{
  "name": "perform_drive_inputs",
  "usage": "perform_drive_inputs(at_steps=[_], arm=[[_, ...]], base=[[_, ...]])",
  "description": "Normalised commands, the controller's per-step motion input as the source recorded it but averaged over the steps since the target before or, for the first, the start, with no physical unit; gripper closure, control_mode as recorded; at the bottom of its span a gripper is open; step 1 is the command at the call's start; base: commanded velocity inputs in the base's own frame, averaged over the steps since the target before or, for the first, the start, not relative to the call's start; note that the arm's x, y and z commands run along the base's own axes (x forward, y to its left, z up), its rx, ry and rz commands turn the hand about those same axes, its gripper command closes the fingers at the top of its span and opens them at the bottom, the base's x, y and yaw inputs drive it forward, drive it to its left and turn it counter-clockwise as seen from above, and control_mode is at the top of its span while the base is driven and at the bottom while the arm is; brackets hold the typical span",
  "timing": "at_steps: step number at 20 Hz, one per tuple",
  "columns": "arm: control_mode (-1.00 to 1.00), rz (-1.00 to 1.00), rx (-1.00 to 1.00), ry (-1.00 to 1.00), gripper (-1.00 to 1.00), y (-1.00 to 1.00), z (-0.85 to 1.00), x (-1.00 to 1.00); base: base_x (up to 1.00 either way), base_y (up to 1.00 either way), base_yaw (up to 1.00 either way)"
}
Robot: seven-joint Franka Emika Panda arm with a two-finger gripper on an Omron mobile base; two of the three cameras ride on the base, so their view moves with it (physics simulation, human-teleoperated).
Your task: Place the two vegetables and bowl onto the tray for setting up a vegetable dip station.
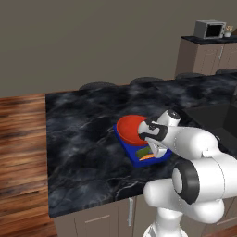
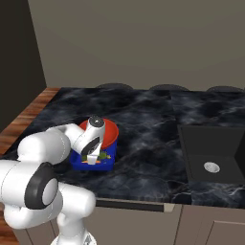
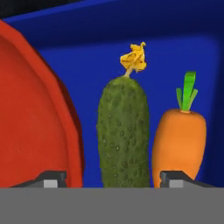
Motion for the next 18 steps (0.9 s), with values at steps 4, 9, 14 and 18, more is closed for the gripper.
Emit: perform_drive_inputs(at_steps=[4,9,14,18], arm=[[-1.00,0.00,0.00,0.00,-1.00,-0.02,0.00,0.00],[-1.00,0.00,0.00,-0.01,-1.00,0.00,0.00,-0.01],[-1.00,0.00,0.00,0.00,-1.00,-0.01,0.04,-0.04],[-1.00,0.02,0.00,0.04,-1.00,0.00,0.14,-0.14]], base=[[0.00,0.00,0.00],[0.00,0.00,0.00],[0.00,0.00,0.00],[0.00,0.00,0.00]])
